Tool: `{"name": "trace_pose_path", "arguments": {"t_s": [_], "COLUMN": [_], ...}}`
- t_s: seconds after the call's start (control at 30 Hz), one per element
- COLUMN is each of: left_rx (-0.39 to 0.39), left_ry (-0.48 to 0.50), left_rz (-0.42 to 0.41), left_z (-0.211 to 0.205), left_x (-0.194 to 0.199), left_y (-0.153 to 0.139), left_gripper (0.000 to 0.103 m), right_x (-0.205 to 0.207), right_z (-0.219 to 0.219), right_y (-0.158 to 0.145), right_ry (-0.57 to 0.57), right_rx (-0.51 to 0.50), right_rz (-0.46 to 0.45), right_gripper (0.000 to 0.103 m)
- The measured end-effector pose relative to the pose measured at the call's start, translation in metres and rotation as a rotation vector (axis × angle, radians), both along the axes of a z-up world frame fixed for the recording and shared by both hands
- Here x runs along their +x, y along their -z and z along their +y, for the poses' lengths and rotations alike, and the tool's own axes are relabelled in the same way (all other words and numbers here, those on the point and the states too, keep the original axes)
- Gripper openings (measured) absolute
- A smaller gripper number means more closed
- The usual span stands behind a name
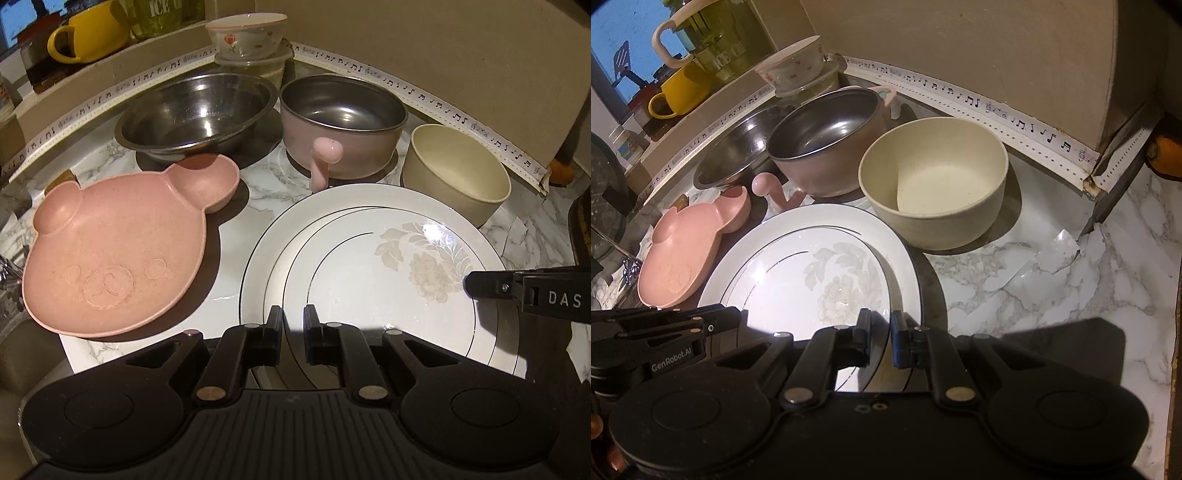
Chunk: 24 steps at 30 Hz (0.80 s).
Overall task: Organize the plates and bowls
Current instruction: 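Open the right gripper while the left gripper opens, releasing the stacked plate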
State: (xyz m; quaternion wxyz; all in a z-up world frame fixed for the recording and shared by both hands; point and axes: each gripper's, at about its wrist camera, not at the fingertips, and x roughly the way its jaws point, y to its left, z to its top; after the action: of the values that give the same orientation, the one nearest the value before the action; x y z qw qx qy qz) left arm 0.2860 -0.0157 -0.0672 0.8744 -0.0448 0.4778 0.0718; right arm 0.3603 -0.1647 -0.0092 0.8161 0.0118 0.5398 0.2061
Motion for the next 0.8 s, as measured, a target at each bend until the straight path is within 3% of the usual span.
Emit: {"name": "trace_pose_path", "arguments": {"t_s": [0.53, 0.8], "left_rx": [0.004, -0.055], "left_ry": [0.026, 0.003], "left_rz": [-0.014, -0.027], "left_z": [-0.007, -0.007], "left_x": [-0.008, -0.015], "left_y": [-0.005, -0.012], "left_gripper": [0.011, 0.011], "right_x": [-0.003, -0.009], "right_z": [0.008, 0.005], "right_y": [0.001, -0.013], "right_ry": [-0.046, -0.083], "right_rx": [-0.044, -0.040], "right_rz": [-0.030, -0.057], "right_gripper": [0.008, 0.018]}}
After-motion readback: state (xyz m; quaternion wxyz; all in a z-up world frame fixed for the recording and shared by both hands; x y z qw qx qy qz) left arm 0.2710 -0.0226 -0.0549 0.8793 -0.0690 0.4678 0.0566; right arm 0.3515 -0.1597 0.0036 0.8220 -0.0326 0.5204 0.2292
